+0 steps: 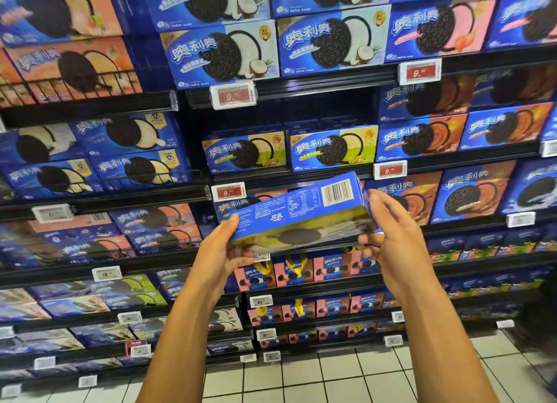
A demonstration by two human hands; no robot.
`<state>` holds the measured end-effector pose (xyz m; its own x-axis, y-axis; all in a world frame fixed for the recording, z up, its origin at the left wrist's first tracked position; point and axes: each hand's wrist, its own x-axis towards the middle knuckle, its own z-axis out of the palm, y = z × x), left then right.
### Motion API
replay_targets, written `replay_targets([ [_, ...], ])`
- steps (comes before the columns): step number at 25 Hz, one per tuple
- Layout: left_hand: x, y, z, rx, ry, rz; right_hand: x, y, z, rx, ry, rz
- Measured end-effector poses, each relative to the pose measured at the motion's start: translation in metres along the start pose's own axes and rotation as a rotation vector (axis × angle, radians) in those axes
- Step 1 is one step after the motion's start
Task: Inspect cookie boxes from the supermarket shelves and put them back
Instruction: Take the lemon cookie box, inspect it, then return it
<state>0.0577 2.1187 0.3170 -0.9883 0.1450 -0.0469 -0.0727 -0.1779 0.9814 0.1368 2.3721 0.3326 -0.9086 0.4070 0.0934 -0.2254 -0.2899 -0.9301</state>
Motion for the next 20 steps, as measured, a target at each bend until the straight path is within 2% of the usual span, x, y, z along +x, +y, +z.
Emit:
replay_targets([
  [2,0.005,-0.001,-0.002,0.072,0.047,-0.068,0.001,0.000,0.000,-0.070,0.008,0.007],
  [4,0.006,0.000,-0.005,0.122,0.059,-0.103,0.002,0.002,-0.001,-0.038,0.009,0.027],
  [10,0.003,0.000,-0.007,0.180,0.040,-0.105,0.003,0.010,-0.001,0.007,0.006,0.009],
  [15,-0.001,-0.004,-0.008,0.009,-0.062,0.055,0.001,0.013,0.001,0.116,-0.039,-0.011],
  [20,-0.002,-0.005,-0.011,0.060,-0.099,0.150,0.002,0.021,0.000,0.145,-0.052,0.083],
])
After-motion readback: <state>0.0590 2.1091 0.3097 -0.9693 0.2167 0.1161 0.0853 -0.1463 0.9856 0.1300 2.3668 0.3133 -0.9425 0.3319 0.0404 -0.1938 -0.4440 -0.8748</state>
